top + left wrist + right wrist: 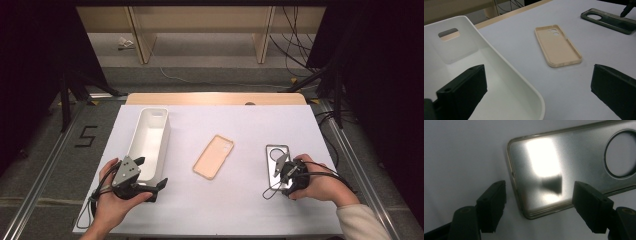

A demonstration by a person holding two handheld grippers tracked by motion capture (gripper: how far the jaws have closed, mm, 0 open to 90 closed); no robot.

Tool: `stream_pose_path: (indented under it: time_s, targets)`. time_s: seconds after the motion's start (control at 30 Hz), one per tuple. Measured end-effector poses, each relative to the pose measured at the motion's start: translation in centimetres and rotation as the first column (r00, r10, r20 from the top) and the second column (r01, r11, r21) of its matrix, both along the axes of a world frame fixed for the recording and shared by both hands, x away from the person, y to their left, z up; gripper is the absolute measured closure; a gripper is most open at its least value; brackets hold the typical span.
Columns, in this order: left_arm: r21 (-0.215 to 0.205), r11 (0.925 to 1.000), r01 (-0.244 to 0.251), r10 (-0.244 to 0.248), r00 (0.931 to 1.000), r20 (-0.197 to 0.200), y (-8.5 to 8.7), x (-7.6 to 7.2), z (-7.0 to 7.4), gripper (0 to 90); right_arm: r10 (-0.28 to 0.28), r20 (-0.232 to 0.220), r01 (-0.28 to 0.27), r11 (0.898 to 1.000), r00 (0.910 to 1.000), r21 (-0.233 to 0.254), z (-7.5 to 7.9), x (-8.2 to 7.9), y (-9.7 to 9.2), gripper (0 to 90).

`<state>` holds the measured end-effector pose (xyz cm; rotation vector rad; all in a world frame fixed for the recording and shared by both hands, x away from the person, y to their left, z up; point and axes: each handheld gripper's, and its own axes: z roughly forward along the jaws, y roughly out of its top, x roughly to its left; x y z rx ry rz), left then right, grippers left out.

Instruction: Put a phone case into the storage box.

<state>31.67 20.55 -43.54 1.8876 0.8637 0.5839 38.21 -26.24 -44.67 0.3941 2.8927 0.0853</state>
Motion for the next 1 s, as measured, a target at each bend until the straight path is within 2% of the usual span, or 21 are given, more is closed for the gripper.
stream_pose_path:
  time_s: [0.4,0.57,0.83,0.9,1.0]
  targets:
    - [0.001,1.0000,0.001,-0.001,1.0000,-0.001,0.0,0.0,0.0,0.0,0.040,0.007,-0.040,0.998,0.9992,-0.043,-0.4,0.6,0.8,29.6]
    - [-0.001,1.0000,0.001,-0.001,1.0000,-0.003,0.0,0.0,0.0,0.0,0.046,0.004,-0.045,0.998,0.9990,-0.041,-0.5,0.6,0.9,29.6]
    - [0.001,1.0000,0.004,-0.004,1.0000,-0.004,-0.1,0.0,-0.1,0.0,0.074,-0.025,-0.075,0.996,0.9969,-0.056,-0.4,0.4,1.3,41.7]
    - [0.004,1.0000,0.008,-0.008,1.0000,-0.002,-0.1,0.0,-0.1,0.0,0.107,-0.034,-0.109,0.992,0.9937,-0.070,-0.4,0.2,1.5,49.5]
    - [0.003,1.0000,0.007,-0.007,1.0000,-0.003,-0.1,0.0,-0.1,0.0,0.122,-0.044,-0.125,0.990,0.9915,-0.070,-0.4,0.1,1.7,53.9]
